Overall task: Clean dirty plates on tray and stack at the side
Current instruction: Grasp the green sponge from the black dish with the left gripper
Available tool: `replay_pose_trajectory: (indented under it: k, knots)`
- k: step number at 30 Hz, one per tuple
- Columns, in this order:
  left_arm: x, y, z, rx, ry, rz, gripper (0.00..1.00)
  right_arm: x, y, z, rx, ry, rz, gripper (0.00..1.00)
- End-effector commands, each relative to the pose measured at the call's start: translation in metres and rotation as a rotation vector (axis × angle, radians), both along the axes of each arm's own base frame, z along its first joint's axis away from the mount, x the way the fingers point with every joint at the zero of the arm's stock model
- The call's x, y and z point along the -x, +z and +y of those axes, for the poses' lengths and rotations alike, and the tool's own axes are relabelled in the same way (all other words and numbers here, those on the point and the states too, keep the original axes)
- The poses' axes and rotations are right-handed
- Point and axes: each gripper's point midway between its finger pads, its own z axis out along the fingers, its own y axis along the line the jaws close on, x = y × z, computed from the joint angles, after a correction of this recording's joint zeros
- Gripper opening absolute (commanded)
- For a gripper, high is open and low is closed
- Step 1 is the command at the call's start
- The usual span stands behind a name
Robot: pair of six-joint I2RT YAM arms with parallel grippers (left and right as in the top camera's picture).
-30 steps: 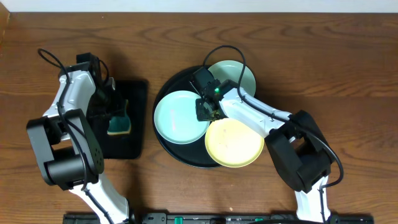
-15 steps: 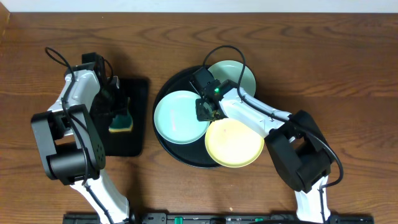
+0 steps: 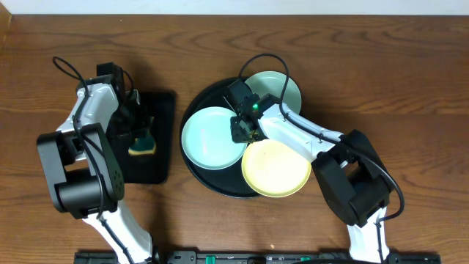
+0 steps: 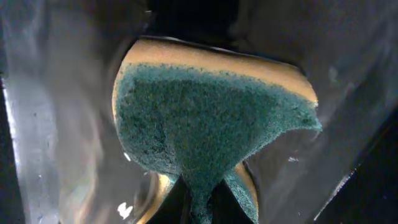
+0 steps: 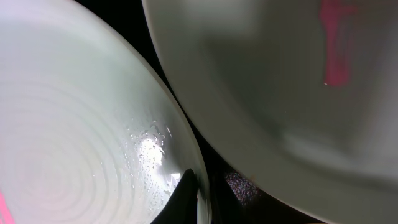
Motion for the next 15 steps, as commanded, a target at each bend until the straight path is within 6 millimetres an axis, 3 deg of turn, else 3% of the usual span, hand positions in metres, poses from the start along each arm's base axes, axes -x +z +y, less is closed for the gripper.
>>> replay_pose_trajectory:
  k: [1, 8, 11, 15]
  knots:
    - [-0.007, 0.038, 0.001, -0.022, 0.005, -0.064, 0.07, 0.001, -0.008, 0.000, 0.033, 0.013, -0.002, 0.05]
    - [-0.004, 0.108, 0.000, -0.053, 0.011, -0.216, 0.07, 0.001, -0.008, 0.000, 0.032, 0.013, -0.002, 0.04]
    - [0.001, 0.124, -0.006, -0.042, 0.054, -0.242, 0.07, 0.001, -0.009, -0.001, 0.033, 0.011, 0.001, 0.04]
    - [0.002, 0.130, -0.030, 0.029, 0.067, -0.248, 0.07, 0.002, -0.009, 0.000, 0.024, 0.014, 0.008, 0.04]
